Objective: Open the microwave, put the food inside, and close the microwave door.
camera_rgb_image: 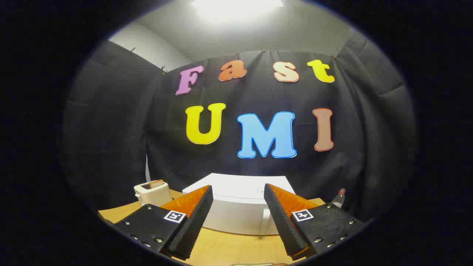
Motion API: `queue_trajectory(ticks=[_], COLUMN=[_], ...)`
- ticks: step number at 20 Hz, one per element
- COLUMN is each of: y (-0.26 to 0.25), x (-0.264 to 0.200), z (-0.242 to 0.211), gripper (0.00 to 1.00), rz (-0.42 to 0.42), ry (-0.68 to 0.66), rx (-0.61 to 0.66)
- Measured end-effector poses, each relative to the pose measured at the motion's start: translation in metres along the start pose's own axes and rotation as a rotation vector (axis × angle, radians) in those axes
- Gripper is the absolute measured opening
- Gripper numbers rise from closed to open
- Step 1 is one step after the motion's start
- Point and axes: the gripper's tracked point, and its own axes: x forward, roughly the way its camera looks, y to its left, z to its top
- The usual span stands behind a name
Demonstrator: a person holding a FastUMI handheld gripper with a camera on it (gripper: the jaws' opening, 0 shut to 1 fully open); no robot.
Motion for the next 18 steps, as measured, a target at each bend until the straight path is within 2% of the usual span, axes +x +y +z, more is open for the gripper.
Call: queue_trajectory(ticks=[4, 11, 18], y=[-0.010, -0.011, -0.033], x=[0.001, 0.012, 0.024], z=[0.001, -0.010, -0.011], gripper=[0.89, 0.89, 0.89], rz=[-0.040, -0.031, -0.114], ry=[-0.004, 0.034, 0.034], rx=[0.002, 0.012, 0.035])
